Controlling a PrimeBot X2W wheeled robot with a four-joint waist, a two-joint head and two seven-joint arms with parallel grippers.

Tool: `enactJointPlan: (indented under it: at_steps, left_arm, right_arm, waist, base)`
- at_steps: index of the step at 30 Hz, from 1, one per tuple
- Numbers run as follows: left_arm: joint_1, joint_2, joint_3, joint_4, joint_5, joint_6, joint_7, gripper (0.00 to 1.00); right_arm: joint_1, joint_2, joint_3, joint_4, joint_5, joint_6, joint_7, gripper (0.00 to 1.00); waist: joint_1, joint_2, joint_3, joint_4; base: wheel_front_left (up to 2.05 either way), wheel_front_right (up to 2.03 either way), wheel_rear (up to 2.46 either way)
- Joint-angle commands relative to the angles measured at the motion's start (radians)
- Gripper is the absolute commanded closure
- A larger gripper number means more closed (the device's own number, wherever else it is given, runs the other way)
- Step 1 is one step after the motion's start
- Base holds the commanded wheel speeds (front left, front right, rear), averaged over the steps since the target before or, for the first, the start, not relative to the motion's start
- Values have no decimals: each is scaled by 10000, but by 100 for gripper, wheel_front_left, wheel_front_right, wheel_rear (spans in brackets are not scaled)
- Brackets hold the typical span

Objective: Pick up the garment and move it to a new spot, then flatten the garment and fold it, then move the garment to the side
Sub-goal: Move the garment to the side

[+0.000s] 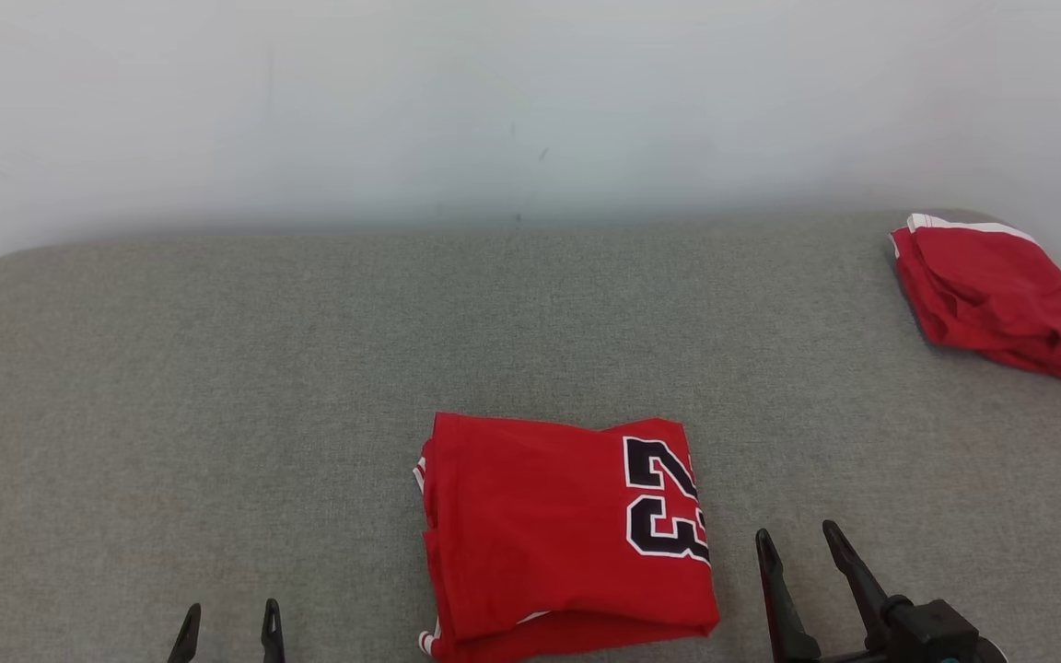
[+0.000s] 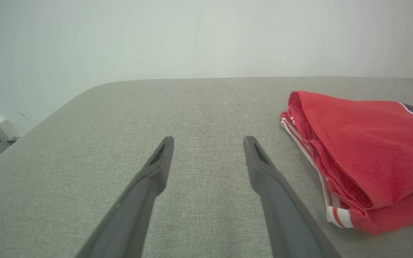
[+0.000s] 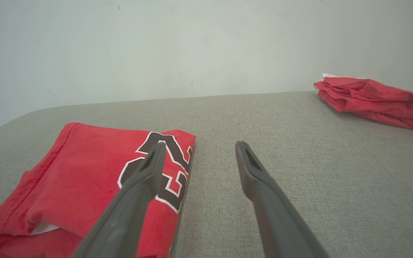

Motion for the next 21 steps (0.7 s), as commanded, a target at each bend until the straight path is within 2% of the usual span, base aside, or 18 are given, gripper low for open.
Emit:
enactJointPlan:
  at_steps: [1,14,21]
  left_arm:
    - [-40,-10,14,14,-15,39,-29,0]
    - [-10,-12,102,-16,-93,84,-29,0]
    - [-202,-10,55,4,-151,90,-29,0]
  right_arm:
    - [-5,29,7,-1,-35,-28,1,0]
    - [-375,29,75,153,-99,-28,0,0]
    - [-1976,-2,475,1841,-204,-28,1,0]
  waist:
    - [0,0,8,14]
    - [0,0,46,42]
    - [0,0,175,127]
  base:
    - [0,0,0]
    - [0,0,0]
    - [0,0,0]
